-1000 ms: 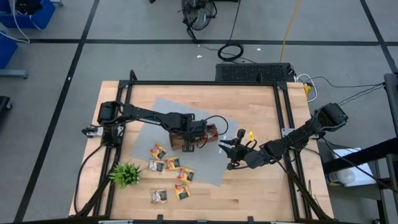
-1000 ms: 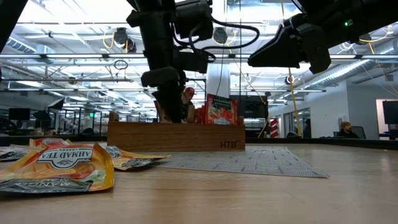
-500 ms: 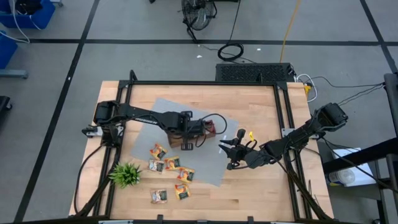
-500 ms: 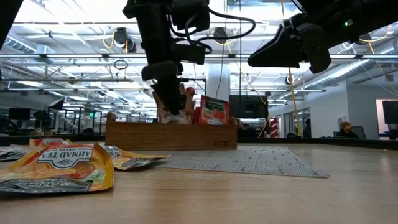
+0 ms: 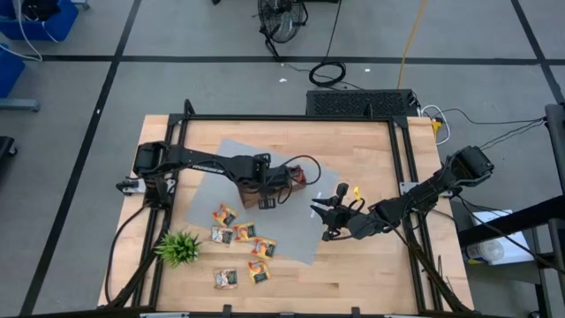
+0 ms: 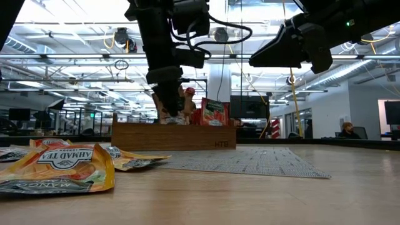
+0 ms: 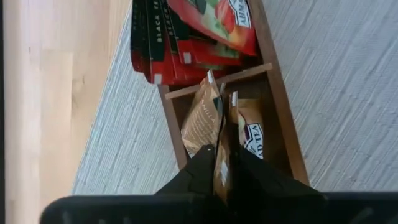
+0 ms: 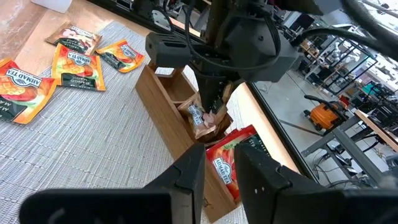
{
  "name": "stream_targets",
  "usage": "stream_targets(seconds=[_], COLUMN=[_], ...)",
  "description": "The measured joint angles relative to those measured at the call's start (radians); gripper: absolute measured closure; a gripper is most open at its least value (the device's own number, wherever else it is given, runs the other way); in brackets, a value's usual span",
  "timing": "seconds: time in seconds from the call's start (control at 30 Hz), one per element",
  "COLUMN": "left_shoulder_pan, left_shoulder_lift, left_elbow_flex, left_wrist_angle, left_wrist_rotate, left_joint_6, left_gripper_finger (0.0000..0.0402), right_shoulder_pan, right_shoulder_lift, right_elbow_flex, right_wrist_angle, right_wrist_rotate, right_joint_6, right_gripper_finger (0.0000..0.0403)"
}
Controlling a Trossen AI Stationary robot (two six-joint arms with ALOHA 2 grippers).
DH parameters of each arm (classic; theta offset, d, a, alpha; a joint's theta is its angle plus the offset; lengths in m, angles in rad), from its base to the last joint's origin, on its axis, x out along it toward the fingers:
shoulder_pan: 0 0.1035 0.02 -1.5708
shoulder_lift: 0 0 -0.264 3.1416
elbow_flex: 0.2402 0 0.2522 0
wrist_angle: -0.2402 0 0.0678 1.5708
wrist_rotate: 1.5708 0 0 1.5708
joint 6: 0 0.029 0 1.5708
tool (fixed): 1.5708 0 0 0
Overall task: Pick & Place Tea
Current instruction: Put the brown tea bag into the wooden organizer
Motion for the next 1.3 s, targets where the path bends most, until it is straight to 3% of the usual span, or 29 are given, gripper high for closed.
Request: stream_targets(seconds=[0.33, 0.9, 1.1, 1.3], left_shoulder_pan=[0.018, 0.018, 0.018, 0.018], left_shoulder_lift=[0.0, 0.0, 0.0, -0.001], left_elbow_flex=[0.0, 0.0, 0.0, 0.0], left_wrist_angle=[-0.001, -0.031, -0.041, -0.066], left_wrist_rotate=[0.003, 0.018, -0.04, -0.126], left_joint_6=[-0.028, -0.097, -0.075, -0.074], left_gripper_finger=[0.038, 0.0242, 0.0202, 0.0195], right_shoulder_pan=[0.0, 0.0, 0.0, 0.0], right_shoulder_lift=[0.0, 0.0, 0.0, 0.0], right_elbow_flex=[0.0, 0.0, 0.0, 0.0], right_wrist_angle=[0.0, 0.0, 0.0, 0.0], right_wrist_rotate=[0.0, -0.001, -0.001, -0.001], right_joint_6=[0.0, 0.0, 0.0, 0.0], right_gripper_finger=[0.033, 0.033, 0.033, 0.033])
